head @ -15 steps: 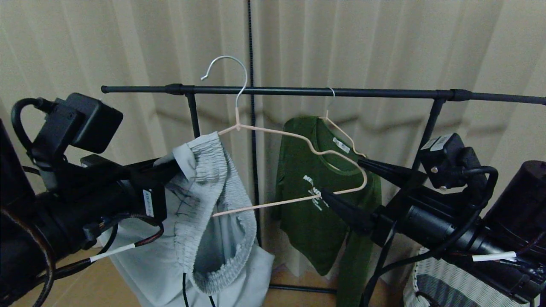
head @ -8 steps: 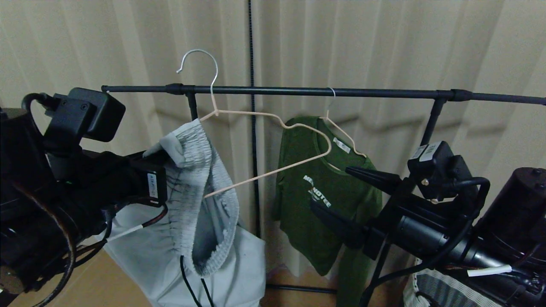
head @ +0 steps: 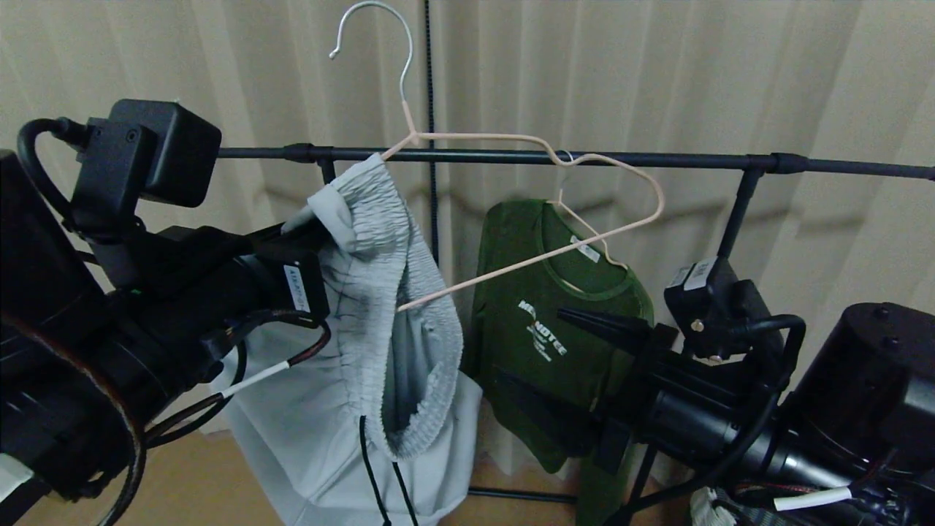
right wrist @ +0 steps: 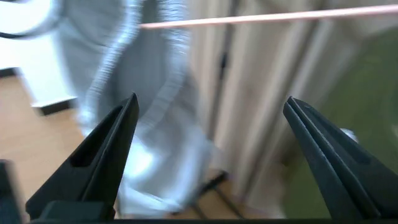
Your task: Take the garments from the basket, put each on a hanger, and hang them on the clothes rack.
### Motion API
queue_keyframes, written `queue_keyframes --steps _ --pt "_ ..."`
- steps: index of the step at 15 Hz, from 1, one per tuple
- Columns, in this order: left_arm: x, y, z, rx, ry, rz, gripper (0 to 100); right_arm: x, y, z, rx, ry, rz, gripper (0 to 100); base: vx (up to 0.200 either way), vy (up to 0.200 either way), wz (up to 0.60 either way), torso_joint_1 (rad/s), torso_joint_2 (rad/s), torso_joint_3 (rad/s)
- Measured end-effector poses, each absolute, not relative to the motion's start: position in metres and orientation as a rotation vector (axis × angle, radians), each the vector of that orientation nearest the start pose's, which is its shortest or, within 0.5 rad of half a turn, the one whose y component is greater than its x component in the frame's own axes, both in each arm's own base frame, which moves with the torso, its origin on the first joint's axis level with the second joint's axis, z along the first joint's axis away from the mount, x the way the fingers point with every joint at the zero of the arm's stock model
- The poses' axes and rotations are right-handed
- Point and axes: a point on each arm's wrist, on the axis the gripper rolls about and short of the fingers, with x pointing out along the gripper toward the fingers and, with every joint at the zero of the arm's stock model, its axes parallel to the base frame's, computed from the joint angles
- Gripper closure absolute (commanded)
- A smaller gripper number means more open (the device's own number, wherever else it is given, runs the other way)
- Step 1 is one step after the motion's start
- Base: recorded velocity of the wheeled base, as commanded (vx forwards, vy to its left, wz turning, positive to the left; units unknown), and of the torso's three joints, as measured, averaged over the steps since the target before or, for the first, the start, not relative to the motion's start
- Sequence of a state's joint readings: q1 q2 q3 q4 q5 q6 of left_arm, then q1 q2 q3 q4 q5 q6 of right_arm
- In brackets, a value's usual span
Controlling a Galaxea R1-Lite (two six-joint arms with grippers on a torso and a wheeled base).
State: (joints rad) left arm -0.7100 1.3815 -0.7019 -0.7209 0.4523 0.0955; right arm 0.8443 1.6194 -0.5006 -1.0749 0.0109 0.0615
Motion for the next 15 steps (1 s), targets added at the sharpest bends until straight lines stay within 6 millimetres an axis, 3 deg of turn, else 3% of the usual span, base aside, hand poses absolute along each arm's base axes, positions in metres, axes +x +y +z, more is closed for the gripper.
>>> queue_keyframes --steps 8,9,15 --pt "0.172 -0.157 0.252 0.065 -0.059 -0.328 100 0.185 0.223 0.155 0.025 0.113 0.881 0 0.0 0.0 0.0 0.0 0.0 0.0" --pt "0.172 -0.158 0.251 0.066 -0.058 -0.33 100 0.187 0.225 0.152 0.021 0.121 0.88 100 0.0 0.0 0.0 0.0 0.0 0.0" --pt "0.168 -0.161 0.25 0.067 -0.057 -0.351 100 0.192 0.23 0.144 0.01 0.144 0.875 100 0.0 0.0 0.0 0.0 0.0 0.0"
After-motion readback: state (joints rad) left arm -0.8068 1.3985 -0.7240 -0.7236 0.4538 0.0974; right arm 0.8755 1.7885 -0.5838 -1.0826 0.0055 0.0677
